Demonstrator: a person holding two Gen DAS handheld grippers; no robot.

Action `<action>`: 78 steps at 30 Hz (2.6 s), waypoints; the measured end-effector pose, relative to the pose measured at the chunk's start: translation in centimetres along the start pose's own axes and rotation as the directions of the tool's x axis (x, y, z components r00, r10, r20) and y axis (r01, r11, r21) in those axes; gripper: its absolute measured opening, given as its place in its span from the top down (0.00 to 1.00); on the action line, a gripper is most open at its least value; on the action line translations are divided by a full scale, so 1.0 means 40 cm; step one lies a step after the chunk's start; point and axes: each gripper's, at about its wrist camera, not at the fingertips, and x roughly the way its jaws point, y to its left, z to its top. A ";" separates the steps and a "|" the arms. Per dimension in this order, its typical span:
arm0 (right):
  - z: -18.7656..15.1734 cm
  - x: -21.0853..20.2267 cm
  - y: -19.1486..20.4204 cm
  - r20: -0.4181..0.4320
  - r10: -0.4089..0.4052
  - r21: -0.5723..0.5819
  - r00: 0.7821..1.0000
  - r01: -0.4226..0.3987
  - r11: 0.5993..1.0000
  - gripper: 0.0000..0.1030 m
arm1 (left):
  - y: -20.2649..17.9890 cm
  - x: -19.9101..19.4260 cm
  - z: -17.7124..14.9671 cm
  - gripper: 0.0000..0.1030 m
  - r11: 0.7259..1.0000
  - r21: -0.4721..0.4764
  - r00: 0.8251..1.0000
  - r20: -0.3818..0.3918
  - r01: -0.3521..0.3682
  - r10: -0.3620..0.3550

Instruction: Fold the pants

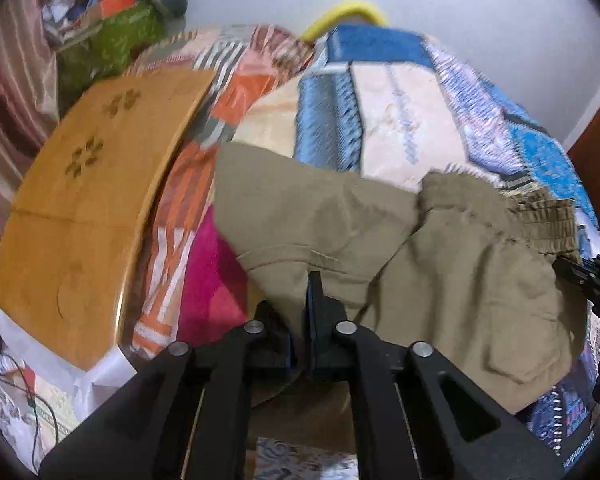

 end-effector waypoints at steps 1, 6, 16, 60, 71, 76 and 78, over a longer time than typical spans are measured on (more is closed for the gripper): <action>-0.005 0.009 -0.001 -0.009 -0.004 0.001 1.000 0.004 1.000 0.89 | 0.005 0.012 -0.004 0.88 1.000 -0.004 1.000 -0.016 -0.003 0.003; -0.020 0.015 0.007 -0.012 -0.042 -0.021 0.999 0.042 0.999 0.82 | -0.001 0.022 -0.032 0.79 0.998 0.017 0.998 -0.036 -0.056 0.057; -0.034 -0.191 0.004 0.043 -0.146 0.020 0.988 0.145 0.989 0.42 | -0.046 -0.152 -0.070 0.71 0.994 -0.008 0.993 0.035 -0.111 0.111; -0.461 -1.086 0.360 0.739 -0.061 0.021 0.671 0.067 0.997 0.08 | -0.421 -1.236 -0.728 0.00 0.979 0.203 0.647 0.748 -0.015 -0.145; -0.470 -1.079 0.378 0.743 -0.094 0.034 0.663 0.103 0.994 0.00 | -0.420 -1.201 -0.730 0.00 0.980 0.200 0.666 0.733 -0.018 -0.137; -0.479 -1.071 0.386 0.736 -0.109 0.037 0.669 0.122 0.992 0.00 | -0.418 -1.194 -0.726 0.00 0.979 0.201 0.669 0.730 -0.017 -0.138; -0.478 -1.070 0.389 0.732 -0.108 0.035 0.673 0.121 0.992 0.00 | -0.418 -1.190 -0.725 0.00 0.979 0.202 0.669 0.730 -0.018 -0.138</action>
